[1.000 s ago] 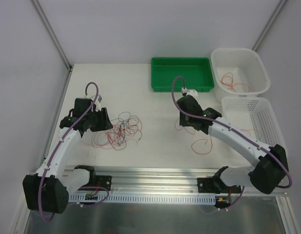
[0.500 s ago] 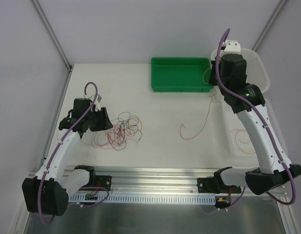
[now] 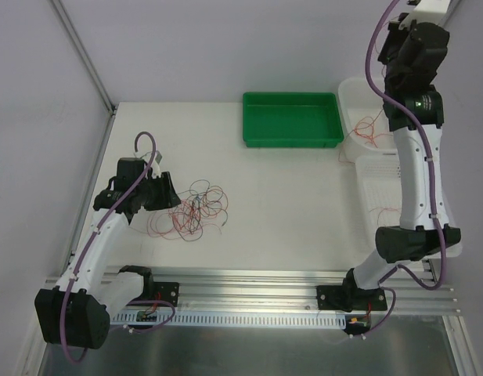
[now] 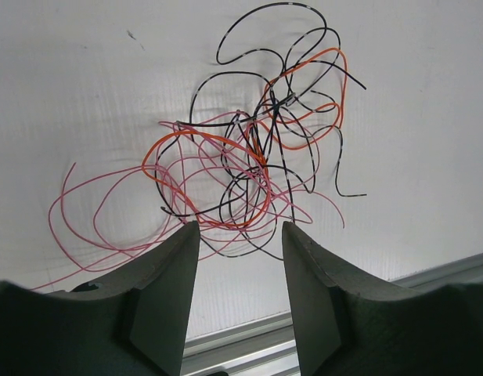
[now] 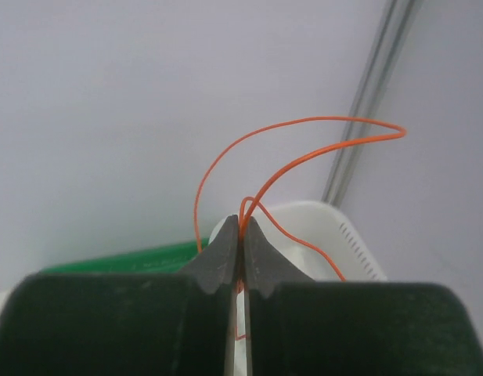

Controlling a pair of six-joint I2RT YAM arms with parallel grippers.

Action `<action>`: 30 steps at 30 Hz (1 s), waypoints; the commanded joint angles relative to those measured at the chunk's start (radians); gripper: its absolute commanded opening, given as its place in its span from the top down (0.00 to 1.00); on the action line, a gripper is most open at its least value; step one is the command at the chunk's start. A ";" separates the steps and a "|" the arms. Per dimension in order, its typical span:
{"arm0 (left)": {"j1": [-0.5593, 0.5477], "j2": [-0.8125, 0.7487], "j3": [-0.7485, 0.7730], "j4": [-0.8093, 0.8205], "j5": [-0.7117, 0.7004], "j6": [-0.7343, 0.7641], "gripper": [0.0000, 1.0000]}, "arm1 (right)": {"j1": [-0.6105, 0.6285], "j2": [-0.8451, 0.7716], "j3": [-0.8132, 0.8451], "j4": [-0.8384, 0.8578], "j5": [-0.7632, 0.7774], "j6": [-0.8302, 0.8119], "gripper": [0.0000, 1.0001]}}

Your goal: Untangle the cables

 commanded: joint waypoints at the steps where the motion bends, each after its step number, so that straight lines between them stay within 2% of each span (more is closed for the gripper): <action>1: -0.003 -0.003 -0.009 0.013 -0.005 0.011 0.53 | -0.084 0.054 0.107 0.160 -0.016 -0.029 0.99; 5: -0.003 0.008 -0.007 0.013 0.002 0.009 0.52 | -0.174 0.143 0.093 0.160 -0.078 0.023 0.99; 6: -0.003 0.009 -0.007 0.013 0.000 0.009 0.48 | -0.200 0.171 0.075 0.160 -0.085 0.031 0.99; 10: -0.001 0.011 -0.006 0.014 -0.005 0.011 0.44 | -0.259 0.254 -0.046 0.165 -0.120 0.083 0.99; 13: -0.003 0.015 -0.007 0.014 -0.009 0.012 0.41 | -0.288 0.329 -0.098 0.166 -0.132 0.092 0.92; 19: -0.003 0.009 -0.007 0.014 -0.023 0.012 0.32 | -0.325 0.415 -0.100 0.078 -0.198 0.140 0.62; 20: -0.003 0.006 -0.009 0.014 -0.023 0.011 0.30 | -0.325 0.409 -0.102 0.064 -0.221 0.140 0.53; 22: -0.003 0.005 -0.009 0.016 -0.021 0.008 0.26 | -0.325 0.389 -0.111 0.035 -0.247 0.148 0.45; 23: -0.004 0.000 -0.007 0.016 -0.021 0.008 0.22 | -0.323 0.375 -0.120 0.007 -0.275 0.155 0.39; 26: -0.003 -0.017 -0.007 0.016 -0.021 0.006 0.16 | -0.311 0.282 -0.213 -0.007 -0.311 0.177 0.25; 30: -0.003 -0.035 -0.009 0.019 -0.026 0.000 0.03 | -0.264 0.139 -0.347 -0.039 -0.312 0.186 0.18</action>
